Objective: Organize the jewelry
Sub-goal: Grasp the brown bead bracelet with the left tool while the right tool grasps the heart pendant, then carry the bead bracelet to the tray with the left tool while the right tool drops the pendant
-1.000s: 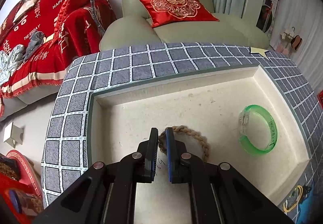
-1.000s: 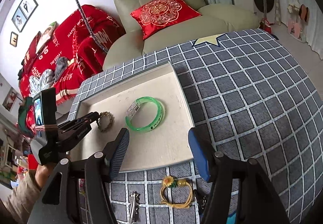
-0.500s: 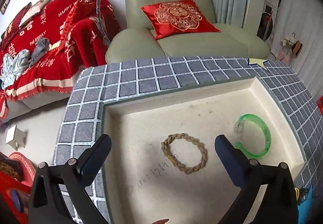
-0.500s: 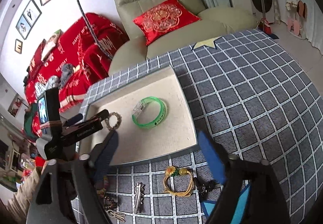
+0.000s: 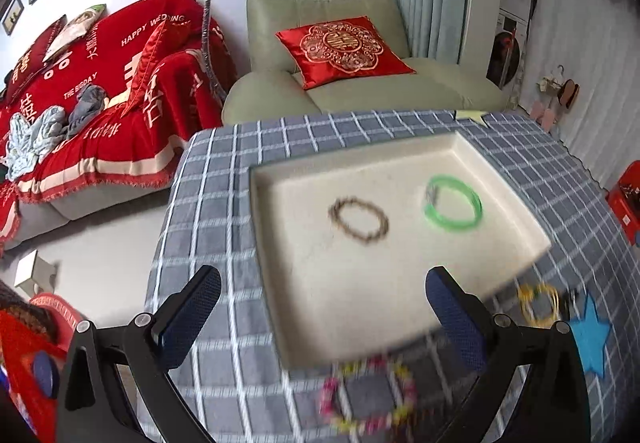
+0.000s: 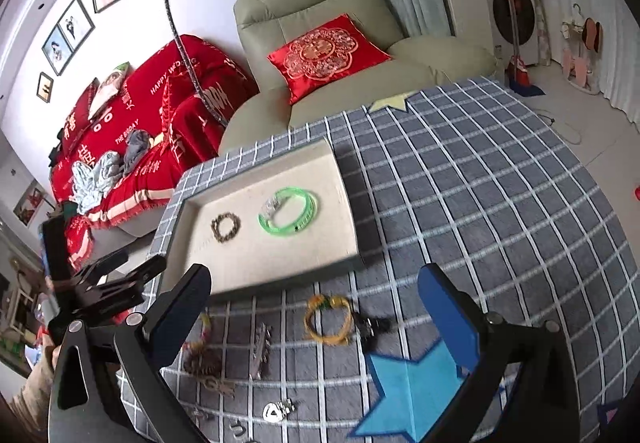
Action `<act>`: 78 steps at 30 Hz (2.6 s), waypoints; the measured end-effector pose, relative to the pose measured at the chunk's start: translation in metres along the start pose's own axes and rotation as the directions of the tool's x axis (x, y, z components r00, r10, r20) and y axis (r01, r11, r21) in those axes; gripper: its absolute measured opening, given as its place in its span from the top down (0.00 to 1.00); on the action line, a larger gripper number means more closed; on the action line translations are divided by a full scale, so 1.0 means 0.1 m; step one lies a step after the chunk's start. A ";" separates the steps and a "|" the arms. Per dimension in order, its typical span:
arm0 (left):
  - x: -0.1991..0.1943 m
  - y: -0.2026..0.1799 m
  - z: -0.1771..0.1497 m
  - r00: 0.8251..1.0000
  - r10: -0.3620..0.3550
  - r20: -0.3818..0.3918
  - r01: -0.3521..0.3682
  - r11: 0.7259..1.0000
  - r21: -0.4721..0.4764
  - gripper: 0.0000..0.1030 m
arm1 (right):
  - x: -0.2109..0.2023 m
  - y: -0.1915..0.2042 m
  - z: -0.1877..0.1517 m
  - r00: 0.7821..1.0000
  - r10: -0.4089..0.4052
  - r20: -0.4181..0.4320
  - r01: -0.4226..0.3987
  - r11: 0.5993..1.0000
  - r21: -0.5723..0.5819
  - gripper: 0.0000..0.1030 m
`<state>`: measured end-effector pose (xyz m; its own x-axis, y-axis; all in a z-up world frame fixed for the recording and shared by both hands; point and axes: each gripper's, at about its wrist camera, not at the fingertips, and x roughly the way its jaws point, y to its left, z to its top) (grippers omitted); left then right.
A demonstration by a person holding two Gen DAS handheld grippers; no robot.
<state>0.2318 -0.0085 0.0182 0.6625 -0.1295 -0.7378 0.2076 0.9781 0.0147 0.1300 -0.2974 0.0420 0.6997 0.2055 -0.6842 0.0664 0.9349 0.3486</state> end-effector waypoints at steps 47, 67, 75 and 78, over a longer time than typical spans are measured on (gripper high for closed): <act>-0.04 -0.27 -1.04 0.980 -0.084 -0.181 0.070 0.994 -0.082 0.51 | 0.52 0.67 -1.32 0.952 -0.271 -0.144 0.221 0.931 -0.289 0.76; -0.42 -0.12 -0.95 0.972 -0.218 -0.084 0.206 0.969 -0.134 0.73 | 0.16 0.35 -1.09 0.986 -0.080 -0.145 0.062 0.991 -0.122 0.80; -0.56 -0.05 -0.69 0.975 -0.219 -0.030 0.214 0.969 -0.126 0.73 | 0.07 0.35 -0.72 0.993 -0.048 -0.106 0.035 0.992 -0.120 0.80; -0.58 -0.03 -0.56 0.980 -0.200 -0.009 0.197 0.973 -0.116 0.73 | 0.06 0.37 -0.54 0.995 -0.037 -0.089 0.026 0.992 -0.127 0.80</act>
<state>0.1526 0.0053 0.0226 0.6015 -0.3207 -0.7316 0.2492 0.9455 -0.2096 0.0977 -0.2458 0.0163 0.6303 0.1956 -0.7513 -0.0069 0.9691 0.2465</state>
